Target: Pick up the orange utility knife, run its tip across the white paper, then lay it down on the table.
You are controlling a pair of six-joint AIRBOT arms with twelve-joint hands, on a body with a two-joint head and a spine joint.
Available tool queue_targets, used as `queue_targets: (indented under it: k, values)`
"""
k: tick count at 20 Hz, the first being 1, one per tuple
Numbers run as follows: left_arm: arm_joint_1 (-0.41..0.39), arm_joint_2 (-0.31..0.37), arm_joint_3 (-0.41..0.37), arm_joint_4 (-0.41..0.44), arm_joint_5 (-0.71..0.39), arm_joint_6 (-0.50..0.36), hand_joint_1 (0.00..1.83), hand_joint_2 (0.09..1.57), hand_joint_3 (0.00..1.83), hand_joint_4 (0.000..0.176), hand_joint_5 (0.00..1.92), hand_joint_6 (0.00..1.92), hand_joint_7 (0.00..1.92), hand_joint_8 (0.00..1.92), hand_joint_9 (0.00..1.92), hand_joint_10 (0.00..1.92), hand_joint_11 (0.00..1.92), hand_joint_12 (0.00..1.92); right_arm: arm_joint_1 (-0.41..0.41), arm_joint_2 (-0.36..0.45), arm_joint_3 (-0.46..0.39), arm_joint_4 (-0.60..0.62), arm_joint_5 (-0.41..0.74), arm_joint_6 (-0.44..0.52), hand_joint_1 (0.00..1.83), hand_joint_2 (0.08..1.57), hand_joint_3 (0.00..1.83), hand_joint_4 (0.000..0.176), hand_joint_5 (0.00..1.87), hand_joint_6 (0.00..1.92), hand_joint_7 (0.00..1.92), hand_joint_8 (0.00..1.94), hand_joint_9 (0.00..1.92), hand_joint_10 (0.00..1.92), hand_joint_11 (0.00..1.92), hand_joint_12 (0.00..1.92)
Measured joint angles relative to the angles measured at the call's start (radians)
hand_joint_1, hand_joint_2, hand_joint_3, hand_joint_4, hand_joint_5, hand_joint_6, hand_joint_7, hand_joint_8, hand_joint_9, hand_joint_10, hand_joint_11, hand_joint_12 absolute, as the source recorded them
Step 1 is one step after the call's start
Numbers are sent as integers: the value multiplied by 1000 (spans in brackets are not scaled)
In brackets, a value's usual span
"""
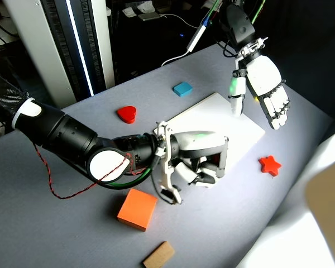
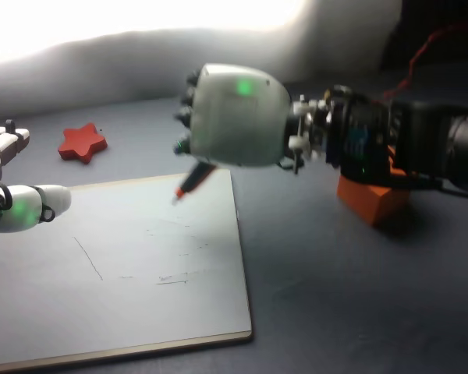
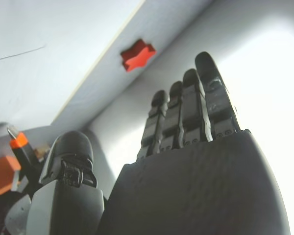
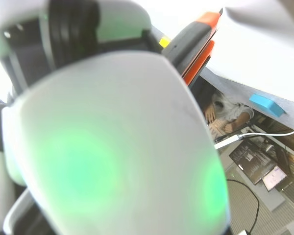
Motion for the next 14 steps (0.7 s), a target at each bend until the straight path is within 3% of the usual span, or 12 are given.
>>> queue_targets:
  k: [2, 5, 6, 8, 9, 11, 14]
  values:
    - [-5, 0, 0, -5, 1, 2, 0, 1276, 0, 2, 13, 5, 39, 8, 98, 15, 0, 706, 31, 16, -39, 22, 9, 3, 1505, 1119, 354, 176, 1482, 1921, 1625, 1941, 1736, 1921, 1798, 1921]
    - [-37, 0, -31, -6, -14, 51, 0, 1280, 0, 0, 0, 0, 68, 15, 83, 5, 0, 496, 50, 109, -208, 31, -72, 101, 1473, 1131, 394, 176, 1401, 1921, 1604, 1941, 1736, 1921, 1810, 1921]
    - [-48, 0, -47, -4, -16, 74, 0, 1288, 3, 0, 0, 0, 54, 5, 50, 7, 0, 389, 50, 140, -263, 48, -119, 144, 1481, 1112, 388, 176, 1392, 1921, 1602, 1941, 1732, 1921, 1806, 1921]
    - [-65, 0, -82, 3, 6, 112, 0, 1291, 3, 0, 0, 0, 51, 2, 45, 7, 0, 350, 50, 201, -372, 122, -231, 244, 1483, 1107, 387, 176, 1390, 1921, 1601, 1941, 1730, 1921, 1805, 1921]
    - [-87, 0, -115, 5, 32, 139, 0, 1281, 0, 0, 3, 1, 72, 6, 74, 15, 0, 422, 55, 282, -490, 180, -372, 366, 1488, 1117, 394, 176, 1362, 1921, 1578, 1941, 1714, 1921, 1786, 1921]
    - [-92, 0, -134, 11, 34, 141, 0, 1281, 0, 0, 6, 1, 89, 4, 101, 17, 0, 521, 62, 319, -544, 188, -453, 427, 1488, 1103, 396, 176, 1349, 1921, 1556, 1941, 1688, 1921, 1757, 1921]
    - [-93, 0, -170, 9, 41, 145, 0, 1293, 4, 0, 1, 0, 63, 0, 82, 4, 0, 494, 70, 397, -647, 195, -612, 566, 1497, 1093, 396, 176, 1404, 1921, 1586, 1941, 1691, 1921, 1752, 1921]
